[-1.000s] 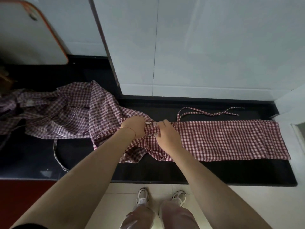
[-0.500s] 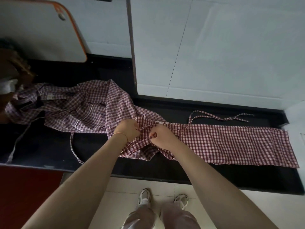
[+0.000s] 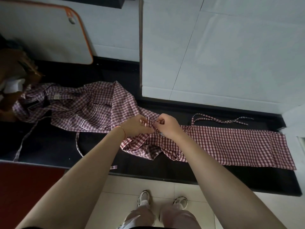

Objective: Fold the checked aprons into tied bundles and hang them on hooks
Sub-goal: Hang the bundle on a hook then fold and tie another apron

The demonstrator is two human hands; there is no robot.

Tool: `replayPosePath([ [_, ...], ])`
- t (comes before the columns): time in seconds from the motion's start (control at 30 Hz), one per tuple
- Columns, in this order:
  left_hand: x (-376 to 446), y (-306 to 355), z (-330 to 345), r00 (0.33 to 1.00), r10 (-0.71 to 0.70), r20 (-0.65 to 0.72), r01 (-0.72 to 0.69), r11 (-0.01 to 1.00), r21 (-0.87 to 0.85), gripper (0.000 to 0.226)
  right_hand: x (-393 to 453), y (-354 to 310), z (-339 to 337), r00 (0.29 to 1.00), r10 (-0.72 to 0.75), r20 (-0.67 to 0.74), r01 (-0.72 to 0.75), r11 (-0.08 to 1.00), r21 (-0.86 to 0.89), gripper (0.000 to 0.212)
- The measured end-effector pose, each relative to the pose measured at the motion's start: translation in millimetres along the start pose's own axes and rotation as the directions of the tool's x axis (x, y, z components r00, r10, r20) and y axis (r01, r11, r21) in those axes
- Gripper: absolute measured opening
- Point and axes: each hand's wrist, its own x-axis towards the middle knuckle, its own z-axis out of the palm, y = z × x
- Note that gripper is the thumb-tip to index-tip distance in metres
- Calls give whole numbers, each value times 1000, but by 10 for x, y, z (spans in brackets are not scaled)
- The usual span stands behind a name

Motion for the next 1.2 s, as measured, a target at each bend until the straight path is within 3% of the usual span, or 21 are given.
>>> replayPosePath([
  [0.07, -21, 22, 26, 999, -11, 41, 11, 1000, 7, 63, -2, -21, 3, 1000, 1, 9, -1, 1000, -3, 13],
  [0.17, -17, 89, 64, 1000, 24, -21, -20, 987, 159, 51, 5, -60, -17, 1000, -23, 21, 24, 999, -38, 14],
  [0.3, -3, 198, 15, 996, 58, -64, -47, 986, 161, 39, -50, -170, -82, 963, -7, 270, 35, 994, -101, 63],
  [0.33, -7, 223, -17, 997, 57, -50, -48, 984, 170, 38, -56, -187, -81, 951, 18, 309, 24, 991, -131, 66],
  [0.43, -12, 232, -141, 999, 20, 44, -36, 918, 395, 30, -38, -208, -41, 969, 5, 246, 46, 979, -201, 24],
  [0.53, -29, 163, -296, 999, -40, -2, 32, 774, 632, 11, 26, -145, -19, 985, 22, 169, 15, 976, -217, 25],
  [0.63, -81, 124, -453, 984, -10, -177, 129, 725, 676, 9, 91, -38, -18, 979, 107, 175, -56, 960, -275, 35],
  [0.7, -94, 64, -524, 958, -1, -286, 156, 840, 519, 10, 105, -11, -24, 960, 185, 209, -102, 930, -354, 48],
  [0.8, -105, -46, -564, 859, -71, -507, 130, 988, 81, 23, 100, -53, -9, 951, 239, 196, -146, 907, -395, 53],
  [0.87, -106, -88, -561, 795, -186, -578, 102, 979, -174, 36, 113, -66, 29, 954, 256, 155, -180, 905, -385, 53],
  [0.93, -101, -129, -516, 769, -327, -550, 101, 911, -400, 48, 117, -64, 79, 960, 255, 113, -200, 912, -359, 55],
  [1.0, -111, -194, -448, 753, -394, -527, 100, 860, -501, 48, 107, -74, 111, 976, 215, 36, -193, 928, -319, 59],
  [1.07, -107, -260, -379, 753, -407, -516, 124, 859, -497, 41, 106, -86, 140, 992, 123, -19, -123, 945, -304, 59],
  [1.17, -104, -290, -305, 757, -402, -515, 150, 874, -461, 9, 86, -120, 194, 999, -32, 37, 41, 956, -290, 60],
  [1.2, -104, -297, -296, 763, -403, -505, 157, 874, -461, 13, 92, -133, 231, 996, -61, 70, 79, 955, -287, 65],
])
